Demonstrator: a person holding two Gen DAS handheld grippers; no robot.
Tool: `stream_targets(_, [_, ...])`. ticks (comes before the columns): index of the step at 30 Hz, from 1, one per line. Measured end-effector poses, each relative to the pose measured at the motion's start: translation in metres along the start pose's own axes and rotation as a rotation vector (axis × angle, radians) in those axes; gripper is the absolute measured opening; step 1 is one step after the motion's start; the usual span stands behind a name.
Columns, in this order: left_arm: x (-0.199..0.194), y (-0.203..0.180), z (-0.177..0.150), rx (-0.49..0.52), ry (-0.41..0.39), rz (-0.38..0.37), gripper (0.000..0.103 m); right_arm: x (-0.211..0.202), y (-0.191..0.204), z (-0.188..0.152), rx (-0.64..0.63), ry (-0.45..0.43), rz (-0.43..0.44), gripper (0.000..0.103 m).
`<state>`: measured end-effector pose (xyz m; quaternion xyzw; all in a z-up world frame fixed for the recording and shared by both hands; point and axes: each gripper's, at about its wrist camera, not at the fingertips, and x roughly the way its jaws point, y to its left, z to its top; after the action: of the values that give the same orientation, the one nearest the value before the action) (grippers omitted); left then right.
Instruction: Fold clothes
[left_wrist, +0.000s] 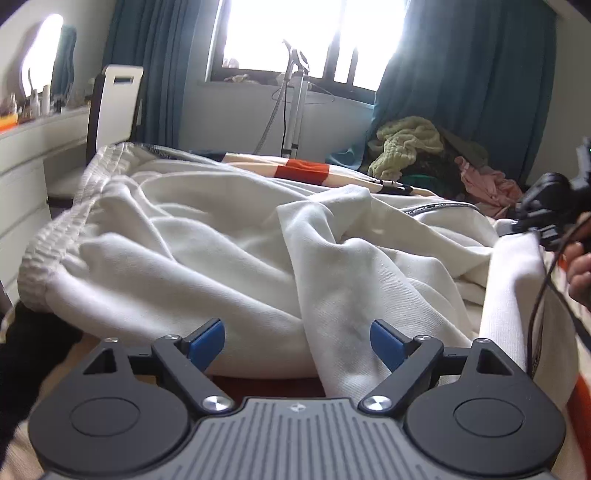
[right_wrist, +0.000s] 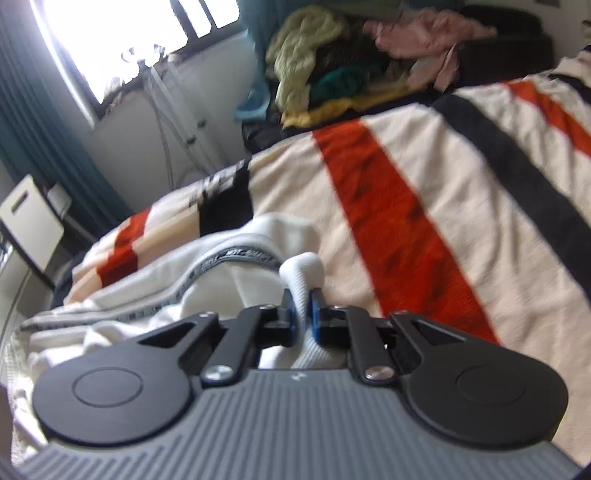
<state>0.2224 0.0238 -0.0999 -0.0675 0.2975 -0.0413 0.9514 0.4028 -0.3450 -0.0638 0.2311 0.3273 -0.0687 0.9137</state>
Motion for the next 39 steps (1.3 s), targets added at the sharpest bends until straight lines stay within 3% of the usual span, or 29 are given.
stream_targets(5, [-0.012,0.006,0.003,-0.038,-0.018,0.006,0.088,-0.060,-0.019,0.023,0.071,-0.149,0.039,0.010])
stream_targets(9, [-0.024,0.007,0.002,-0.036,-0.049,0.033,0.088,-0.127,-0.037,0.046,0.099,-0.327,0.080,0.010])
stream_targets(11, [-0.029,0.009,0.002,-0.047,-0.046,0.032,0.088,-0.161,-0.057,0.053,0.172,-0.425,0.083,0.010])
stream_targets(15, [-0.044,0.016,0.002,-0.096,-0.047,0.013,0.088,-0.220,-0.115,0.040,0.280,-0.677,0.016,0.010])
stream_targets(17, [-0.050,0.018,0.002,-0.118,-0.041,0.019,0.088,-0.234,-0.150,0.018,0.363,-0.739,-0.060,0.010])
stream_targets(19, [-0.054,0.020,0.002,-0.145,-0.022,0.025,0.088,-0.234,-0.190,-0.009,0.486,-0.725,-0.160,0.010])
stream_targets(22, [-0.057,0.026,0.000,-0.194,0.002,0.017,0.088,-0.221,-0.246,-0.058,0.684,-0.627,-0.287,0.010])
stream_targets(25, [-0.060,0.030,-0.003,-0.223,0.024,0.025,0.088,-0.207,-0.285,-0.109,0.901,-0.515,-0.344,0.010])
stream_targets(28, [-0.060,0.037,-0.006,-0.293,0.063,0.006,0.088,-0.202,-0.297,-0.137,1.037,-0.467,-0.322,0.011])
stream_targets(33, [-0.056,0.049,-0.013,-0.397,0.136,-0.024,0.088,-0.208,-0.297,-0.143,0.968,-0.450,-0.291,0.013])
stream_targets(39, [-0.059,0.051,-0.015,-0.419,0.146,-0.016,0.088,-0.212,-0.303,-0.153,1.011,-0.396,-0.253,0.033])
